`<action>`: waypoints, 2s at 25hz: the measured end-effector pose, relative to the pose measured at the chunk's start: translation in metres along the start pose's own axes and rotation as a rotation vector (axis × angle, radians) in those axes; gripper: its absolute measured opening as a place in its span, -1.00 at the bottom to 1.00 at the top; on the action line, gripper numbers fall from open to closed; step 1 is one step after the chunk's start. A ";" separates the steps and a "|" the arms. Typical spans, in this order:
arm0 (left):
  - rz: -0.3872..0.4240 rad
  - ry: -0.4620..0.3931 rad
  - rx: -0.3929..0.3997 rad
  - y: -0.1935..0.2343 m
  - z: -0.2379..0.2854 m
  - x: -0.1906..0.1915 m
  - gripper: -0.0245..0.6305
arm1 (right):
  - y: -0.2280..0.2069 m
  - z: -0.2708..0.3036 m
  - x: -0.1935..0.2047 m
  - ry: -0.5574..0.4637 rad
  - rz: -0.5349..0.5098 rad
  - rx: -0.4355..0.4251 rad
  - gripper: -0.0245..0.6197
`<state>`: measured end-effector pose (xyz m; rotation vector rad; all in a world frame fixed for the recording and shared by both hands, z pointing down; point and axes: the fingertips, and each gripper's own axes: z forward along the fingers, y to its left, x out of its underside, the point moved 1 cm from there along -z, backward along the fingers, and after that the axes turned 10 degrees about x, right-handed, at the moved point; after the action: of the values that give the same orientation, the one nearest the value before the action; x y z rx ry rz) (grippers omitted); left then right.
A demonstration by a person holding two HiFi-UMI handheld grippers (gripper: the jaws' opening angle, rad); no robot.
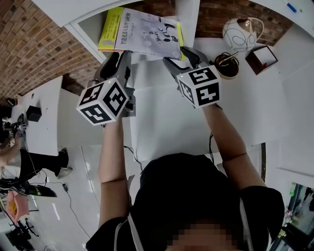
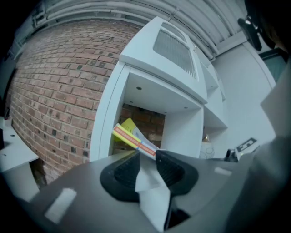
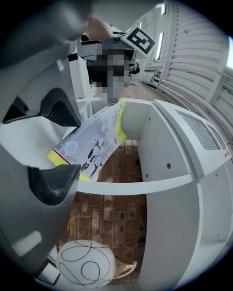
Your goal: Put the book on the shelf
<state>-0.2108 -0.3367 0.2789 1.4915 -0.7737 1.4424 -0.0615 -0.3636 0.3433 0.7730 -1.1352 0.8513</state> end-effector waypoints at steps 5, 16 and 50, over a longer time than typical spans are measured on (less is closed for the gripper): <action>0.002 -0.003 0.002 -0.001 0.001 0.002 -0.81 | -0.003 0.004 -0.002 -0.001 -0.004 0.026 -0.15; 0.016 0.061 0.029 -0.012 0.010 0.021 -0.82 | -0.004 0.003 -0.001 -0.014 -0.003 0.029 -0.19; -0.098 0.120 0.065 -0.032 -0.031 0.108 -0.90 | 0.020 -0.053 0.051 0.049 0.151 0.079 -0.84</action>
<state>-0.1813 -0.2798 0.3772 1.4568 -0.5783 1.4798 -0.0461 -0.2991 0.3815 0.7335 -1.1328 1.0413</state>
